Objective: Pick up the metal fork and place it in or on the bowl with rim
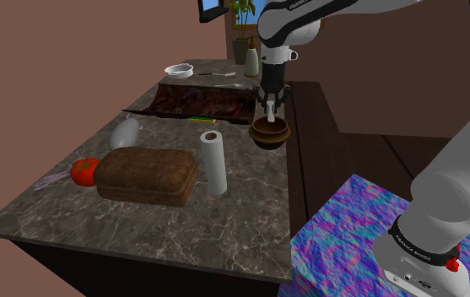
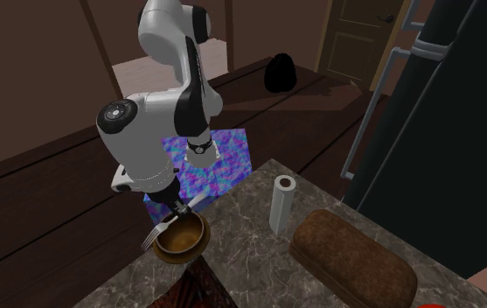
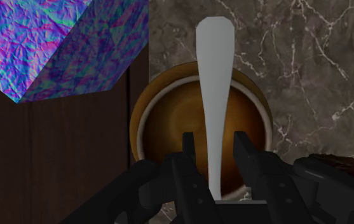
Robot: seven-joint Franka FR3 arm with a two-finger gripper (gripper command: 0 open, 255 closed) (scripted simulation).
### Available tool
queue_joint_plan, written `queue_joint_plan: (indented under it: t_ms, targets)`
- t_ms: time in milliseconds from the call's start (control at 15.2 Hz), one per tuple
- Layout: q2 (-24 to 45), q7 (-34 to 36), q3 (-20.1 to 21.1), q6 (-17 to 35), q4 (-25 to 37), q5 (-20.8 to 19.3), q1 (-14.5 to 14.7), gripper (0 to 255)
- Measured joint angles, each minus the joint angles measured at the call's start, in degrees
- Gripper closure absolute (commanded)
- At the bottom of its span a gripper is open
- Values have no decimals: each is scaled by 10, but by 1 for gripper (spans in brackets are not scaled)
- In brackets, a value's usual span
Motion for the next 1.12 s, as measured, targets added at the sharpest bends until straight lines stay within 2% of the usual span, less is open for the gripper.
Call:
queue_joint_plan:
  t_ms: [462,858,924,1122]
  targets:
    - [16,-4,0,50,-35,-2,1,255]
    - [18,-3,1,56,-38,-2,1,255]
    - [18,-3,1,56,-38,-2,1,0]
    - [18,-3,1,56,-38,-2,1,0]
